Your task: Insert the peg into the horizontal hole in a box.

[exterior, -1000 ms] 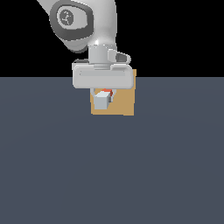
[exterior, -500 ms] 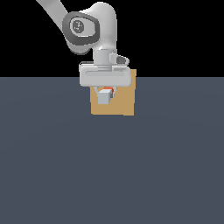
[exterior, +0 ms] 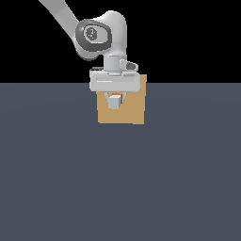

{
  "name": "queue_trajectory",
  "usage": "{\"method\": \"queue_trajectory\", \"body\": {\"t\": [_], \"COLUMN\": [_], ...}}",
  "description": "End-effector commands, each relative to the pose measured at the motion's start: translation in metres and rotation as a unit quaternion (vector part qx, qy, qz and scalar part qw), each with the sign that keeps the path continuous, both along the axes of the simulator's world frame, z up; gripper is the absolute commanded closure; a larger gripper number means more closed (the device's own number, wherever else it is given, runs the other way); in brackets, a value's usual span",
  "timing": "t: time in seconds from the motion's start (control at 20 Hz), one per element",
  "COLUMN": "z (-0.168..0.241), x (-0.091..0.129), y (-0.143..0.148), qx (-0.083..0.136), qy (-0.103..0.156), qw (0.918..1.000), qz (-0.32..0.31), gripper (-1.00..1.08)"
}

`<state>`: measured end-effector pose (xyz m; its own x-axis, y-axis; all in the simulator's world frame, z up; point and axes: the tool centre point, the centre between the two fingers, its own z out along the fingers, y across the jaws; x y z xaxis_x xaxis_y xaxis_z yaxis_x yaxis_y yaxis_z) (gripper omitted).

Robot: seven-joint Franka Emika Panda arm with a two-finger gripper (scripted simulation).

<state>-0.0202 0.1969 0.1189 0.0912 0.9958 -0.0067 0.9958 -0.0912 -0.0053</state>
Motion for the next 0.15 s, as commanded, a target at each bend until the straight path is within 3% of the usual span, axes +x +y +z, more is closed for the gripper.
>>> {"method": "queue_trajectory", "body": {"t": [0.0, 0.1], "z": [0.0029, 0.0030], "x": [0.0023, 0.0025], "y": [0.0105, 0.0090], "qx": [0.004, 0.004], "qy": [-0.004, -0.004], "qw": [1.0000, 1.0000], "qz": [0.004, 0.004], "gripper": [1.08, 1.08]}}
